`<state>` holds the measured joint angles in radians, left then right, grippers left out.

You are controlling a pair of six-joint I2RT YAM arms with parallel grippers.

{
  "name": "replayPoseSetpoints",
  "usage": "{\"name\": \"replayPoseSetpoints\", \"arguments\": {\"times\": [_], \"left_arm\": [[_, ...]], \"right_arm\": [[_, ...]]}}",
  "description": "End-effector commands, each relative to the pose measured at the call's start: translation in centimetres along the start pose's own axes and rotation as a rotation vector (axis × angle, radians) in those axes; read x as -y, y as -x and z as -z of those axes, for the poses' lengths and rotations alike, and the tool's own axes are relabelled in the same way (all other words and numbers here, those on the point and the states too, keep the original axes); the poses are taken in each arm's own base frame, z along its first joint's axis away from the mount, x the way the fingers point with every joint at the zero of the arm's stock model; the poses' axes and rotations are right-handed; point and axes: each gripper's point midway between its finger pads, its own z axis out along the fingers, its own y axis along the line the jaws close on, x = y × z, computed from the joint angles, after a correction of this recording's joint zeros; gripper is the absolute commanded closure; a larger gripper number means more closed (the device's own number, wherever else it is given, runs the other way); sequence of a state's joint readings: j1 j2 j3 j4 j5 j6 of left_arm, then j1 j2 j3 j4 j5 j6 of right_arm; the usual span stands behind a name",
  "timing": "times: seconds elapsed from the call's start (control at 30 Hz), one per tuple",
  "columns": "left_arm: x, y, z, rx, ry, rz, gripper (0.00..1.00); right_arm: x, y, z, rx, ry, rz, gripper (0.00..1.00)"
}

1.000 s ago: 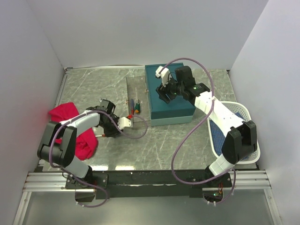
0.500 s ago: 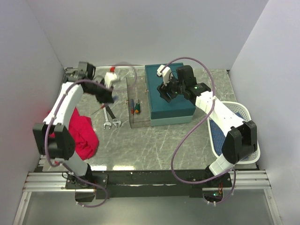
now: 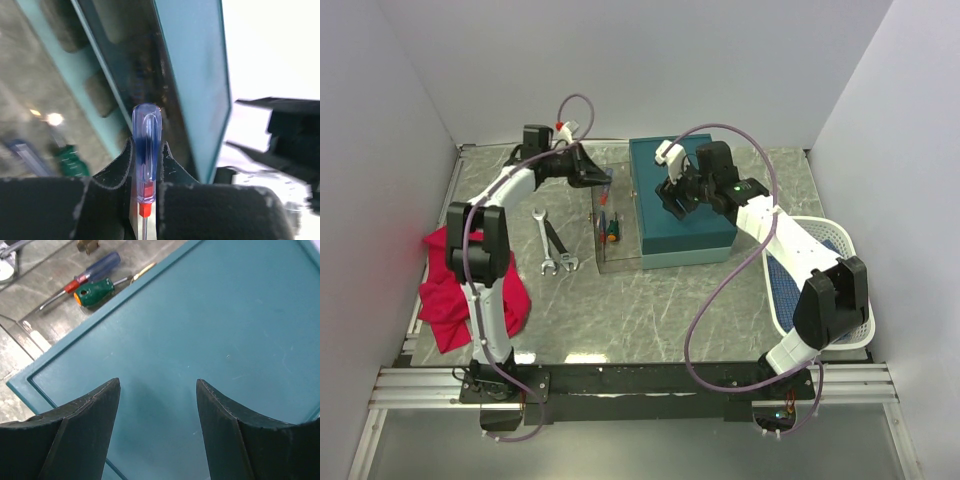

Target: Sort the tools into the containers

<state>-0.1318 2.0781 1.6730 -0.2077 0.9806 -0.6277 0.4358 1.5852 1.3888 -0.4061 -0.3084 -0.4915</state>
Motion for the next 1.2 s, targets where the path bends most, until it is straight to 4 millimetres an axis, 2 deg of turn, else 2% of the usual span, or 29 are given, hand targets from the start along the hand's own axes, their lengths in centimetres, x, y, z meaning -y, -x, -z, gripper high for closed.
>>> {"name": "replayPoseSetpoints", "arguments": {"times": [0.0,0.07,0.1,0.13,0.17,0.2,0.23,0.37,0.47,0.53,0.57,0.6,0.63,0.67,0.7,0.73,0.77,0.8,0.83,0.9,0.93,1.0,1.1,1.17], "left_arm": [[3.2,0.3,-2.2,-0.011,-0.059,0.120,0.99],[1.1,0.0,-2.0,-0.004,-0.010,0.180,0.99],[0.7,-0.2,-1.9,-0.008,-0.010,0.199,0.89],[0.0,-0.6,-1.7,-0.017,-0.009,0.228,0.84],[-0.3,-0.9,-1.7,-0.022,-0.003,0.237,0.70],[-0.5,-0.9,-1.6,-0.021,0.004,0.233,0.60],[-0.6,-1.0,-1.6,-0.022,0.011,0.218,0.54],[0.7,0.0,-0.9,0.005,0.021,0.144,0.34],[2.0,0.8,-0.1,0.019,0.021,0.084,0.28],[2.7,1.7,0.9,0.044,0.009,0.039,0.28],[3.3,2.2,1.7,0.064,0.009,0.010,0.31],[3.1,3.1,2.5,0.091,0.028,-0.039,0.34],[3.0,3.1,3.2,0.092,0.048,-0.050,0.37],[2.8,3.3,3.8,0.099,0.062,-0.072,0.45],[1.5,3.5,4.6,0.108,0.094,-0.099,0.59],[0.9,3.4,5.1,0.106,0.100,-0.090,0.81],[0.3,3.2,5.5,0.108,0.103,-0.077,0.99],[-1.0,2.4,5.9,0.102,0.106,-0.026,0.99],[-1.6,2.2,6.0,0.103,0.115,-0.018,0.99],[-3.1,1.1,5.8,0.082,0.133,-0.018,0.99],[-3.7,0.6,5.4,0.063,0.122,-0.005,0.99],[-4.5,0.5,5.0,0.057,0.113,0.016,0.99],[-5.4,0.0,4.3,0.036,0.084,0.032,0.99],[-6.5,-0.5,3.9,0.023,0.095,0.068,0.99]], "right_arm": [[0.6,1.3,1.4,0.051,-0.038,0.015,0.30],[0.6,1.4,1.5,0.052,-0.036,0.015,0.30],[0.6,1.3,1.4,0.049,-0.035,0.019,0.30],[0.5,1.3,1.4,0.047,-0.033,0.019,0.30],[0.6,1.2,1.4,0.045,-0.033,0.019,0.30],[0.5,1.0,1.4,0.040,-0.031,0.021,0.30],[0.5,0.9,1.3,0.037,-0.030,0.021,0.30],[0.5,0.8,1.2,0.036,-0.029,0.021,0.30],[0.5,1.1,1.2,0.040,-0.027,0.019,0.30],[0.7,1.1,1.0,0.038,-0.030,0.019,0.30],[1.2,1.2,1.1,0.037,-0.056,0.020,0.30],[1.6,1.2,1.1,0.037,-0.078,0.010,0.30],[2.2,1.3,1.2,0.043,-0.103,0.002,0.31],[3.6,1.7,1.5,0.068,-0.149,-0.013,0.32],[5.0,1.8,1.9,0.076,-0.209,-0.059,0.33],[6.1,1.9,2.0,0.085,-0.246,-0.085,0.37],[7.9,1.7,2.5,0.095,-0.297,-0.118,0.41],[9.2,1.9,2.8,0.100,-0.344,-0.158,0.47],[10.0,1.3,2.5,0.089,-0.363,-0.184,0.69],[11.4,0.8,2.6,0.074,-0.386,-0.205,0.90],[11.3,0.1,1.9,0.054,-0.363,-0.202,1.00],[11.0,-0.8,1.4,0.025,-0.331,-0.191,1.00],[8.2,-1.9,-0.1,0.010,-0.171,-0.212,1.00],[5.8,-1.9,-0.5,0.035,-0.050,-0.219,1.00]]}}
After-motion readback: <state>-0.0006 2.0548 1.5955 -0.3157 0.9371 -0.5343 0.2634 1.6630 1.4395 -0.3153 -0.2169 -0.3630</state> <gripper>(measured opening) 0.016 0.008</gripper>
